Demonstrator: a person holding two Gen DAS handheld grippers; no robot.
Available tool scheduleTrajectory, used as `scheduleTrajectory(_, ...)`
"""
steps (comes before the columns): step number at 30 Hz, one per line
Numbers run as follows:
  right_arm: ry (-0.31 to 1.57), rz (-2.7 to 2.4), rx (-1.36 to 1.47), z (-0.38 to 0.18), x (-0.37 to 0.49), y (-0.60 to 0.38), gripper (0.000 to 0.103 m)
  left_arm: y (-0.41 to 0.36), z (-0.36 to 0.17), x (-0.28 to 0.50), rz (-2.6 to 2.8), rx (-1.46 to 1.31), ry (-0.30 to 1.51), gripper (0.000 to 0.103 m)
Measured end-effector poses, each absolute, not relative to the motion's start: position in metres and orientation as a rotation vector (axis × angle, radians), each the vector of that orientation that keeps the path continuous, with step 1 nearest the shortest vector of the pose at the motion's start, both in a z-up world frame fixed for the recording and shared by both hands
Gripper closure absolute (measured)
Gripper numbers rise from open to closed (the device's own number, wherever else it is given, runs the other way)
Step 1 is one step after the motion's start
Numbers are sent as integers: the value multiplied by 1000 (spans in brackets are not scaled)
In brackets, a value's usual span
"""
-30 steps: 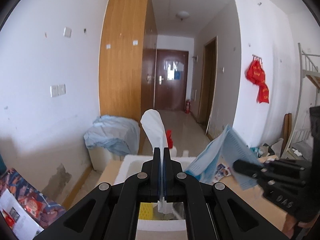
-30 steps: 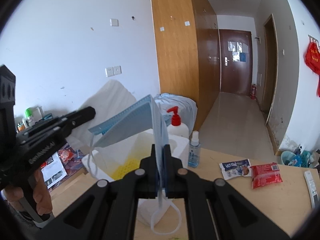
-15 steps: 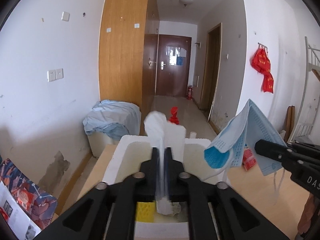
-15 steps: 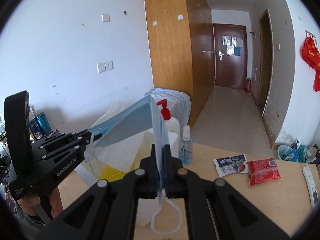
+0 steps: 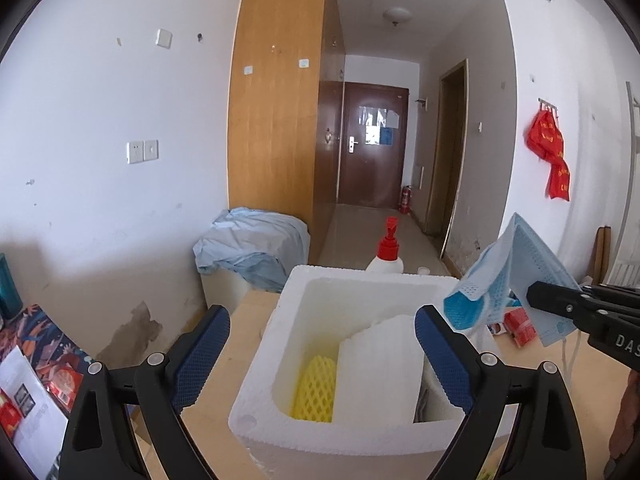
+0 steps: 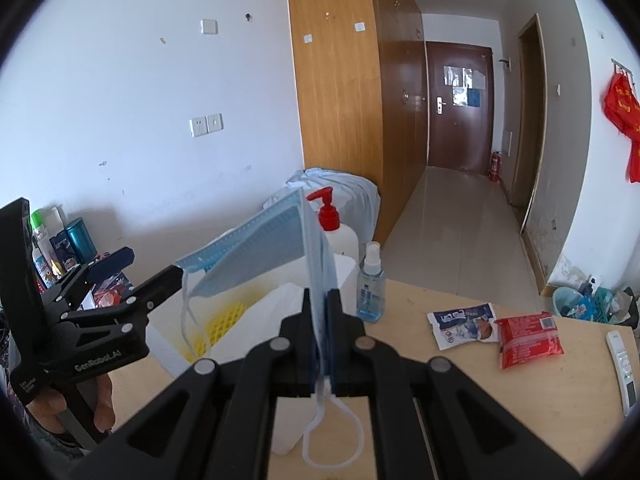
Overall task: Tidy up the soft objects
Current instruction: 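Open the left tool over the box while right tool lowers the mask inside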
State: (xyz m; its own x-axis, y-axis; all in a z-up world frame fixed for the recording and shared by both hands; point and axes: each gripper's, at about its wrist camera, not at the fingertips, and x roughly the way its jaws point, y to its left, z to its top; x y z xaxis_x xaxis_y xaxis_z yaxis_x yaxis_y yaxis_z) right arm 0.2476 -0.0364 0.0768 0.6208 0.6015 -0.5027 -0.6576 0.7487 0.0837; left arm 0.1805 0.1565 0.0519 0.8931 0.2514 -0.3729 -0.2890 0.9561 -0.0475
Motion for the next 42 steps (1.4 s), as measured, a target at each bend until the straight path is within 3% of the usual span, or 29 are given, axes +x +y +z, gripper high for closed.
scheduleTrajectory(34,619,835,-95,51,271,22,96,176,46,162,302,-111,348,9)
scheduleTrajectory(35,625,846,-91,50,272,23,94,176,47,162,301,-111,348,9)
scheduleTrajectory(37,642,853,-94,46,273,26,75,176,48,160,299,-115,343,9)
scheduleTrajectory(42,634,857,-74,49,274,22,45,179,47,161,299,-118,349,9)
